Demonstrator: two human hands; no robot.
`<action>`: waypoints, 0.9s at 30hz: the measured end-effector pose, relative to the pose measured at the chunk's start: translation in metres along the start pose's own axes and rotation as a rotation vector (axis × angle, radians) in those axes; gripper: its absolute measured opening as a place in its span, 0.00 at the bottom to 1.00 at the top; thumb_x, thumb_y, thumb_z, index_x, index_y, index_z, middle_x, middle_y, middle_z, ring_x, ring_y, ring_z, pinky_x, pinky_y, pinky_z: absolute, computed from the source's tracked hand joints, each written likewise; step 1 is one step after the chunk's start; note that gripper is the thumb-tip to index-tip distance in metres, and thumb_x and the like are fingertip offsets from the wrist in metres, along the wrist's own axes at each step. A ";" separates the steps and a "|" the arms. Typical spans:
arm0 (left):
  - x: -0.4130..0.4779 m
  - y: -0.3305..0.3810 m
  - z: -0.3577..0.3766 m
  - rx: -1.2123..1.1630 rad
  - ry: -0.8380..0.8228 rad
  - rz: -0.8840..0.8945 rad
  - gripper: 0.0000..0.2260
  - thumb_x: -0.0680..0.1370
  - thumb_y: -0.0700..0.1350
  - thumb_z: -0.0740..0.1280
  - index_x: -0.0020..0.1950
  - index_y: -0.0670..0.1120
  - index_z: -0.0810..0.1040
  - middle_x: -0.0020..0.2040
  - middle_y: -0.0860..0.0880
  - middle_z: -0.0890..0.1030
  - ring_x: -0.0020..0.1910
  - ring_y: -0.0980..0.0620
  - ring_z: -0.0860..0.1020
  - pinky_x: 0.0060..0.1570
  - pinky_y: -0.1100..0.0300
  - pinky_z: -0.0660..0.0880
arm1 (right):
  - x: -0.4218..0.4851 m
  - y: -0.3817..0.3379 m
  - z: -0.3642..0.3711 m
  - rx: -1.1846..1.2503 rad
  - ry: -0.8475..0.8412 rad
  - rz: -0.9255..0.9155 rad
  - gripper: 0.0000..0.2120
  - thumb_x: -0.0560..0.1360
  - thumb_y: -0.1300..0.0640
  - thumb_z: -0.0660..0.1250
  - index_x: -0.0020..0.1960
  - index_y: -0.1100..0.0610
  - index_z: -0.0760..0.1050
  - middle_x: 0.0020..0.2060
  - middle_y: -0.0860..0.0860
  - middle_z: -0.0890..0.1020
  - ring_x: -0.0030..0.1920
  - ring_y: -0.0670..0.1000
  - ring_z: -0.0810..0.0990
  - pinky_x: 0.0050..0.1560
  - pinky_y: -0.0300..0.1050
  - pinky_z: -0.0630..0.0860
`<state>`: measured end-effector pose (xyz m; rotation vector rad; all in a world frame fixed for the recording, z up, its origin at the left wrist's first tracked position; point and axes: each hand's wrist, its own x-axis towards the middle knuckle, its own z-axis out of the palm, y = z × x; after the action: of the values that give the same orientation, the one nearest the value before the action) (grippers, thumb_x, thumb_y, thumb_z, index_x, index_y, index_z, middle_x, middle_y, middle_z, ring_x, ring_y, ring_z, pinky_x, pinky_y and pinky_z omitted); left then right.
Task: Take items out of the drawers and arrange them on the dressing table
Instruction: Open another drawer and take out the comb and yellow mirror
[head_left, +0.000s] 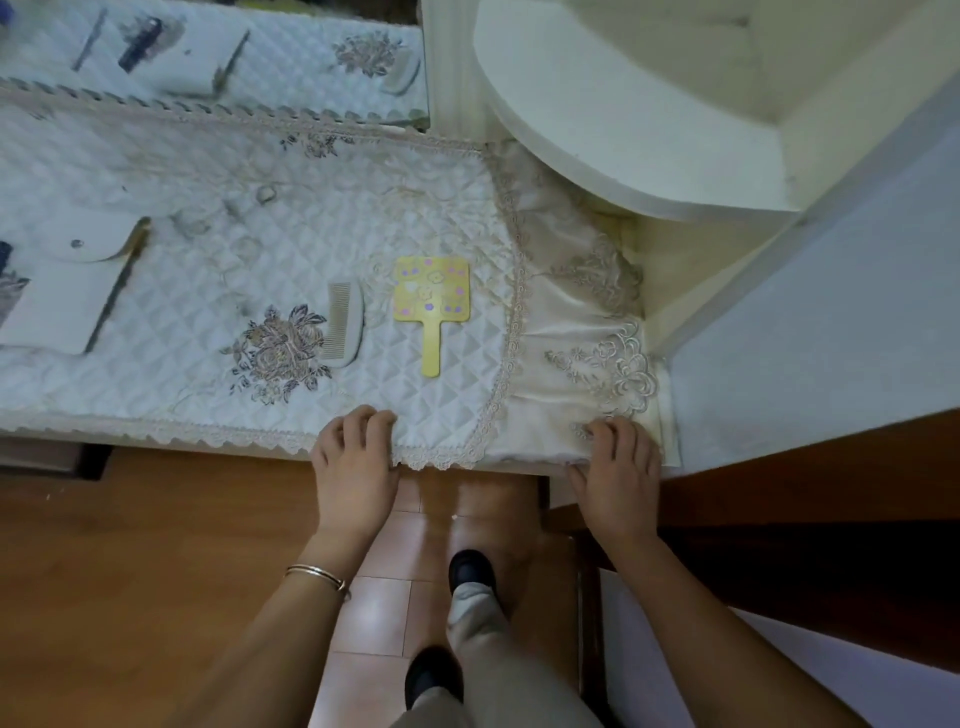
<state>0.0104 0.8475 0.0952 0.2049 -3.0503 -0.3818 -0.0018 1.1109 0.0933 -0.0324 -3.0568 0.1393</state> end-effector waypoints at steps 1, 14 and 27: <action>-0.006 -0.001 -0.002 0.002 -0.010 0.032 0.28 0.62 0.36 0.75 0.59 0.47 0.69 0.59 0.41 0.75 0.58 0.40 0.66 0.52 0.40 0.72 | -0.002 0.000 0.000 0.018 -0.004 -0.006 0.27 0.62 0.53 0.75 0.57 0.59 0.69 0.55 0.61 0.77 0.59 0.59 0.67 0.60 0.60 0.73; -0.238 -0.113 -0.017 -0.432 -0.692 -0.601 0.16 0.77 0.44 0.63 0.63 0.41 0.72 0.63 0.41 0.77 0.61 0.44 0.75 0.58 0.58 0.70 | -0.157 -0.025 -0.018 0.191 -0.663 -0.014 0.22 0.75 0.58 0.62 0.68 0.58 0.65 0.67 0.57 0.70 0.66 0.56 0.70 0.66 0.49 0.67; -0.535 -0.195 -0.013 -1.030 -0.499 -1.551 0.15 0.75 0.39 0.65 0.28 0.43 0.73 0.33 0.42 0.73 0.33 0.48 0.70 0.36 0.57 0.65 | -0.294 -0.125 0.014 0.338 -1.088 0.202 0.12 0.73 0.68 0.60 0.31 0.62 0.72 0.27 0.55 0.72 0.28 0.49 0.69 0.22 0.30 0.65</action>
<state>0.5652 0.7316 0.0361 2.4482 -1.7751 -2.0236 0.2874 0.9782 0.0674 -0.3522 -4.0141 0.9776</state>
